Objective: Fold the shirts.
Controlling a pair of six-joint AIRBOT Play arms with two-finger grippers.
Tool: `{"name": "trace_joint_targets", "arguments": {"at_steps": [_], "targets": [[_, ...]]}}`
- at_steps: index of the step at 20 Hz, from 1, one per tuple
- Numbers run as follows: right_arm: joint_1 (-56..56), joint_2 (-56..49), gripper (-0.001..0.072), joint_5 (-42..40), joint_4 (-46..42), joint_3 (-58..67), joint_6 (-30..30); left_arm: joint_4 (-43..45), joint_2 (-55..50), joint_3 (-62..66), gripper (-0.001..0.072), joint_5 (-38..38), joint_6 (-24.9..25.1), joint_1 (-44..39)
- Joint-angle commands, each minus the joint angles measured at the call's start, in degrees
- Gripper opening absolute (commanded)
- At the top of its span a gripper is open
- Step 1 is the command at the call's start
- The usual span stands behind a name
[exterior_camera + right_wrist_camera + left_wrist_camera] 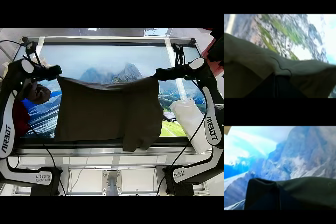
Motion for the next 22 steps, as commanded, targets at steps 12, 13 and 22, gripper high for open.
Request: {"name": "trace_joint_targets", "arguments": {"at_steps": [12, 13, 22], "targets": [[1.6, -0.7, 0.0022, 0.5, -7.8, -18.3, 0.9, -2.1, -9.7, -4.2, 0.0012, -8.7, -0.1, -1.5], [1.6, -0.7, 0.0022, -0.4, -9.5, -18.9, 2.1, -1.9, -9.7, -4.2, 0.0012, -8.8, 0.1, -1.6], [1.4, 0.2, 0.0274, -0.1, -11.9, -18.5, 6.5, -1.6, -9.3, -2.7, 0.0537, -12.8, 0.7, -1.4]]}}
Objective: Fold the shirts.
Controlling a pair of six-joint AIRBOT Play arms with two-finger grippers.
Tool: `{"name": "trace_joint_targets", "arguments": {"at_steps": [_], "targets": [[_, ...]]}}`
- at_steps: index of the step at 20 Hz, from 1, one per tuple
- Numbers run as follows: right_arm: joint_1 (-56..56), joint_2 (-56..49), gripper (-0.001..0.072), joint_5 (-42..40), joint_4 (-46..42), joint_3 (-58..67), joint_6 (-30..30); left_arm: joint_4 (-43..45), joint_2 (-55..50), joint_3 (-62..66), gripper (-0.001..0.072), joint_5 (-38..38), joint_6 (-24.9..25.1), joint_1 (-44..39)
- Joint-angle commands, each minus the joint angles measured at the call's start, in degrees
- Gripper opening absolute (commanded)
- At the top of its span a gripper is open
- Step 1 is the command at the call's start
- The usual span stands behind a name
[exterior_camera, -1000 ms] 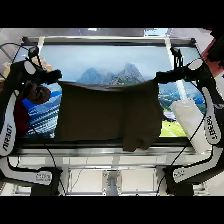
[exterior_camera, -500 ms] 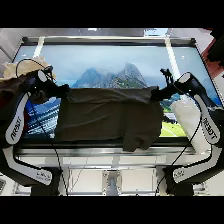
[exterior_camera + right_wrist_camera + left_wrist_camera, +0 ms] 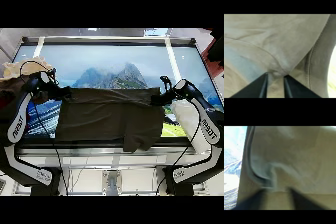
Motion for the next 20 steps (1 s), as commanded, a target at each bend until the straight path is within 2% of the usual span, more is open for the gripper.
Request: {"name": "trace_joint_targets", "arguments": {"at_steps": [1, 5, 7, 9, 12, 15, 20], "targets": [[-0.2, 1.4, 0.0274, 3.3, -0.9, 1.4, 1.0, 0.4, 0.8, 2.2, 0.0537, -4.4, 0.8, 0.1], [-2.8, 7.1, 0.0273, 15.1, -7.4, 6.6, 1.8, 3.3, 7.8, 4.6, 0.0537, -9.6, 3.5, 0.2], [-5.4, 11.6, 0.0273, 20.0, -9.7, 6.6, 1.9, 7.6, 13.6, 4.3, 0.0537, -12.8, 4.7, 0.2], [-8.4, 15.4, 0.0273, 24.4, -9.4, 3.8, 1.8, 11.8, 19.6, 0.2, 0.0537, -13.0, 4.5, 0.3], [-12.4, 21.9, 0.0273, 22.1, -7.7, -11.0, 1.7, 11.8, 29.3, -16.2, 0.0537, -10.2, 4.2, 0.3], [-14.2, 25.8, 0.0274, 21.2, -2.2, -26.2, 0.6, 11.3, 36.4, -30.7, 0.0537, -8.6, 2.6, 0.3], [-14.2, 26.5, 0.0274, 20.0, 11.4, -40.1, -3.9, 7.8, 40.8, -33.9, 0.0536, -10.4, 2.4, 0.3]]}}
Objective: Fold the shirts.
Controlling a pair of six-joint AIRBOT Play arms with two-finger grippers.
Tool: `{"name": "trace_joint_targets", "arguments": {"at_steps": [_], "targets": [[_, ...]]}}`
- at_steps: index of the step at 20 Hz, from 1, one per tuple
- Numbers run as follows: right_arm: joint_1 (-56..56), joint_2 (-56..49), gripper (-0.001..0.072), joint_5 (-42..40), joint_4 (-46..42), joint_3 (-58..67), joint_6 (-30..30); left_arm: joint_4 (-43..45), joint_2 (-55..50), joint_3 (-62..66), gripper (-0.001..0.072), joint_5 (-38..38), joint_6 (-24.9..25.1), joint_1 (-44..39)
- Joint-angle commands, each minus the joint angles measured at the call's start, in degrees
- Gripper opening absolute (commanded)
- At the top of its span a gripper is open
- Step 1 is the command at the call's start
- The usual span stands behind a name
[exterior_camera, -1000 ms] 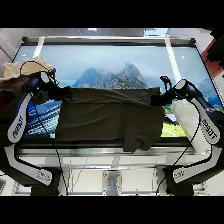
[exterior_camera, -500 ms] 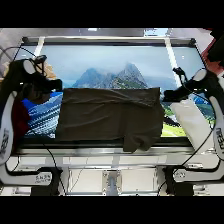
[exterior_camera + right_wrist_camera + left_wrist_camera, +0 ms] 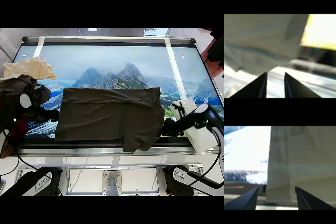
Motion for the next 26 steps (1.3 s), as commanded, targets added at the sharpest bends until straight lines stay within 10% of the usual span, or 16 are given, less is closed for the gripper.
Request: {"name": "trace_joint_targets", "arguments": {"at_steps": [1, 11, 14, 22, 26], "targets": [[-0.4, 1.0, 0.0274, -1.0, 7.9, -9.7, -3.0, -3.3, 3.4, -3.0, 0.0537, -0.3, -0.3, 0.0], [2.3, 1.0, 0.0284, -4.4, 12.8, -15.3, -4.7, -5.8, 3.4, -3.1, 0.0537, -0.2, -0.1, 0.0], [4.6, 1.0, 0.0541, -4.7, 12.7, -15.3, -4.5, -5.8, 3.4, -3.1, 0.0537, -0.2, -0.1, 0.0], [6.3, 1.0, 0.0534, -7.8, 12.7, -15.3, -2.9, -5.8, 3.4, -3.1, 0.0537, -0.2, -0.1, 0.0], [6.3, 1.0, 0.0345, -8.9, 12.7, -15.3, -2.9, -5.8, 3.4, -3.1, 0.0537, -0.2, -0.1, 0.0]]}}
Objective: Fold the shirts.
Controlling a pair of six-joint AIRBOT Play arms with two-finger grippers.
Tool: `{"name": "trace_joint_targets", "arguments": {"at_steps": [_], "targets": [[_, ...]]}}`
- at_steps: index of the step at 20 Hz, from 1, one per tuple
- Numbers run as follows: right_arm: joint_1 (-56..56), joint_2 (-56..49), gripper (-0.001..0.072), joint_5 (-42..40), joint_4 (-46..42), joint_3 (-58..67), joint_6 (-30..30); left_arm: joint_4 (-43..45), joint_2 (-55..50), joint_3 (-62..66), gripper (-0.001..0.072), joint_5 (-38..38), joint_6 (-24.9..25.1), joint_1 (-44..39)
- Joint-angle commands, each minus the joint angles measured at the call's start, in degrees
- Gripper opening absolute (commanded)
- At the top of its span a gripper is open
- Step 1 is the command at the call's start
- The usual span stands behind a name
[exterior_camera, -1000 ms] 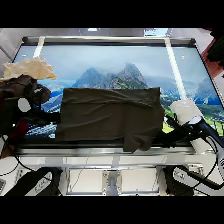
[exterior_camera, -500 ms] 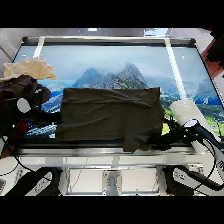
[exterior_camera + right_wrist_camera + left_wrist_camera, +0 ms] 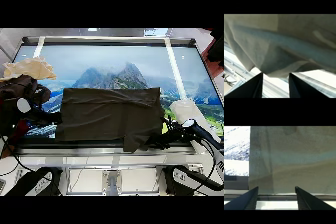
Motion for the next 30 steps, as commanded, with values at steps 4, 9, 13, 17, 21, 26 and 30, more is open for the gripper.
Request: {"name": "trace_joint_targets", "arguments": {"at_steps": [4, 9, 13, 17, 21, 26, 30], "targets": [[0.1, 0.0, 0.0028, -1.0, 1.0, 0.0, 0.1, 0.3, 0.0, 0.0, 0.0537, 0.2, -0.2, 0.0], [0.1, 0.0, 0.0028, 0.4, 0.9, 0.0, -0.9, 18.2, 0.0, -0.4, 0.0536, 3.2, -21.1, 0.9], [0.1, 0.0, 0.0029, 1.0, 0.9, 0.0, -2.7, 18.3, 0.0, -1.6, 0.0534, -3.6, -16.8, 13.8], [0.1, 0.0, 0.0028, 1.0, 0.9, 0.0, -2.8, -6.9, 0.0, -10.7, 0.0484, -3.8, 3.9, 30.1], [0.1, 0.0, 0.0028, 1.0, 1.2, 0.0, -2.7, -18.2, -0.3, -18.7, 0.0484, -0.7, 17.3, 36.8], [0.1, 0.0, 0.0029, 1.1, 1.4, 0.0, -2.7, -29.0, -4.2, -21.2, 0.0483, 1.9, 24.7, 36.8], [0.1, 0.0, 0.0029, 1.1, 1.5, 0.0, -2.7, -28.2, -6.5, -21.2, 0.0484, 4.0, 23.4, 36.8]]}}
